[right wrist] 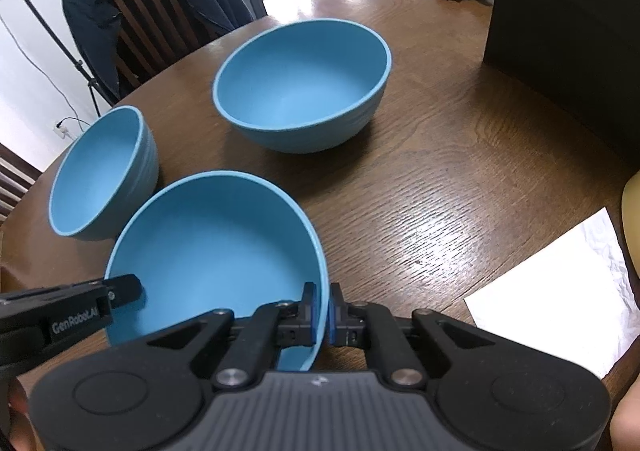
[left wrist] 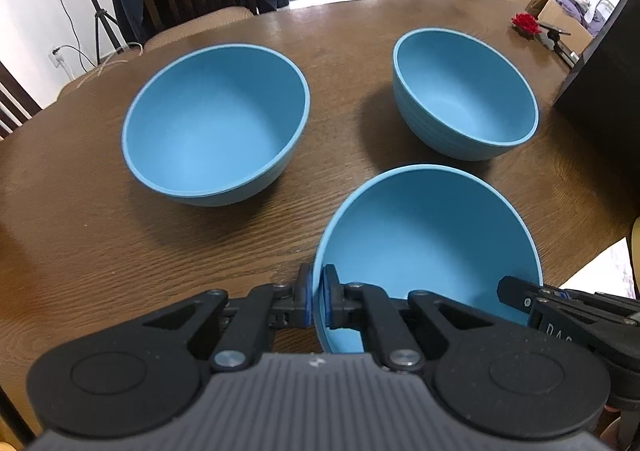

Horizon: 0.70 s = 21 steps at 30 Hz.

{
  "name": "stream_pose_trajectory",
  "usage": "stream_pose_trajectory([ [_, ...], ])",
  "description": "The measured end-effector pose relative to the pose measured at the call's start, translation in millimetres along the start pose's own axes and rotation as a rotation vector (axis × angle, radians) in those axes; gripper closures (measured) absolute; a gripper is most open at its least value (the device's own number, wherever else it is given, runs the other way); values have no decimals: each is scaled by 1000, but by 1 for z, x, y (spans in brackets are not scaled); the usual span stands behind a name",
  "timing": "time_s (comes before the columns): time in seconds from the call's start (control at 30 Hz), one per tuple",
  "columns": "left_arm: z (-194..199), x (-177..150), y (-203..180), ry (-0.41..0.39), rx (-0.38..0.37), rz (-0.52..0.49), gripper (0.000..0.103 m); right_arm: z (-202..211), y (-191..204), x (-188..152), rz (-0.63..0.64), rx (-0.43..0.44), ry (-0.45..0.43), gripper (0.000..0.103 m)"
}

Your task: Organize plates and bowls

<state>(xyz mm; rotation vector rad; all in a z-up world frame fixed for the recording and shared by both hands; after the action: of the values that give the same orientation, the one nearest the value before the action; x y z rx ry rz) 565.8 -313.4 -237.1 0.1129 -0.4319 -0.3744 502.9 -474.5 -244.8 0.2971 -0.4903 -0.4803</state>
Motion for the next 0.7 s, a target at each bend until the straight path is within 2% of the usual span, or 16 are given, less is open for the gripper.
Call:
stream_pose_trajectory([
  [0.3, 20, -18, 13, -11, 21, 48, 97, 14, 13, -6, 50, 35, 0, 98],
  [0.7, 51, -47, 48, -27, 78, 148, 97, 32, 53, -24, 167, 95, 12, 98],
])
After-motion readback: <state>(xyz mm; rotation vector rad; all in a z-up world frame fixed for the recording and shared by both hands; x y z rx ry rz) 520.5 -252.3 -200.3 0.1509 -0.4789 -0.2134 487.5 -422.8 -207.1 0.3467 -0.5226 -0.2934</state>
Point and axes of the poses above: each gripper's, at about its wrist camera, not at the fingertips, and z roughly against the way its jaws point, y to its left, x to its top, the point moved 9 cm from there along -z, roughly the way its jaws point, and after that the axes turned 13 degrees about x, right-handed, at the moved point
